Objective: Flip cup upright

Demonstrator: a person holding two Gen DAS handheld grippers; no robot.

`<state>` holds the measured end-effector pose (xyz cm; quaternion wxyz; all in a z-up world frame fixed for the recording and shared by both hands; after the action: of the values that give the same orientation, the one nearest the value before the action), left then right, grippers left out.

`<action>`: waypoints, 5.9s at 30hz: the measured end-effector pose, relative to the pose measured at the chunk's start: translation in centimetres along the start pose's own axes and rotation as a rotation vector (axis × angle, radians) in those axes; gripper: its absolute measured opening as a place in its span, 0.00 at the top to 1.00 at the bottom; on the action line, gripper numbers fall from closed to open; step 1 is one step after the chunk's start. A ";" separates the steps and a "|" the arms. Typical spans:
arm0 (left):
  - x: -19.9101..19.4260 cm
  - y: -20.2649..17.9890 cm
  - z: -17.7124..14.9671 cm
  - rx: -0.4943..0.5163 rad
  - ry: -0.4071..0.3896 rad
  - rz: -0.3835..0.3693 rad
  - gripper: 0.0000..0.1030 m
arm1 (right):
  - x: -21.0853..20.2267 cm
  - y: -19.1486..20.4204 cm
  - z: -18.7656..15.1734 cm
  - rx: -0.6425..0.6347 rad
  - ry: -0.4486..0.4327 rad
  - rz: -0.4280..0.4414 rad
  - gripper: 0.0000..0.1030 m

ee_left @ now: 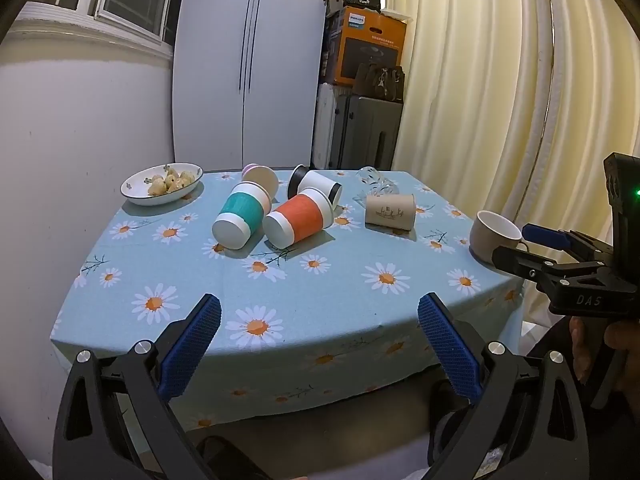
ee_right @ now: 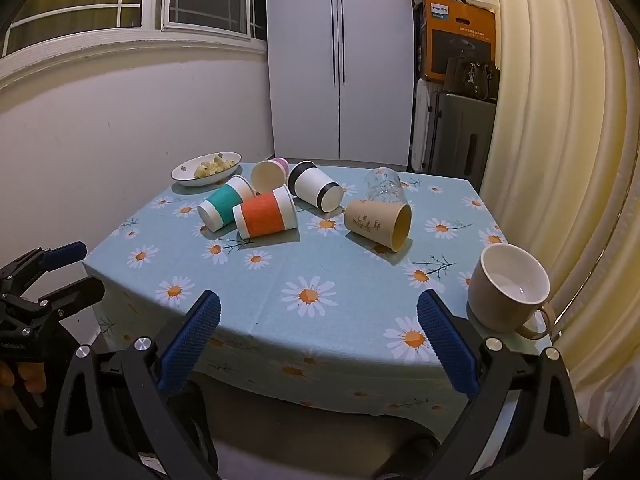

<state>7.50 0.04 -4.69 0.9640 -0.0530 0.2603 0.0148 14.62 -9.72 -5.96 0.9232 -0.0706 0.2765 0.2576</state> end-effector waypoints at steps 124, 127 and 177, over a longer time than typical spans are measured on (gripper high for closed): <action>27.5 13.3 6.9 0.013 0.721 -0.076 0.26 | 18.9 3.2 6.5 0.259 0.407 0.478 0.05; 27.7 13.5 6.7 -0.010 0.741 -0.091 0.27 | 18.7 3.3 6.5 0.252 0.408 0.478 0.05; 20.3 -0.2 0.2 -0.354 0.715 -0.224 0.39 | 12.9 -2.8 2.6 0.520 0.550 0.662 0.05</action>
<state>25.14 -0.12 -14.66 0.7845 -0.2479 0.5647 -0.0649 26.44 -5.79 -10.88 0.6720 0.1881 0.5720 0.4312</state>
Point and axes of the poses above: each gripper's, at about its wrist camera, not at the fingertips, and x roughly the way its jaws point, y to its left, z to its top, the point moved 9 cm from there along x, roughly the way its jaws point, and after that the axes turned 1 degree about -y, right-handed, at the moved point
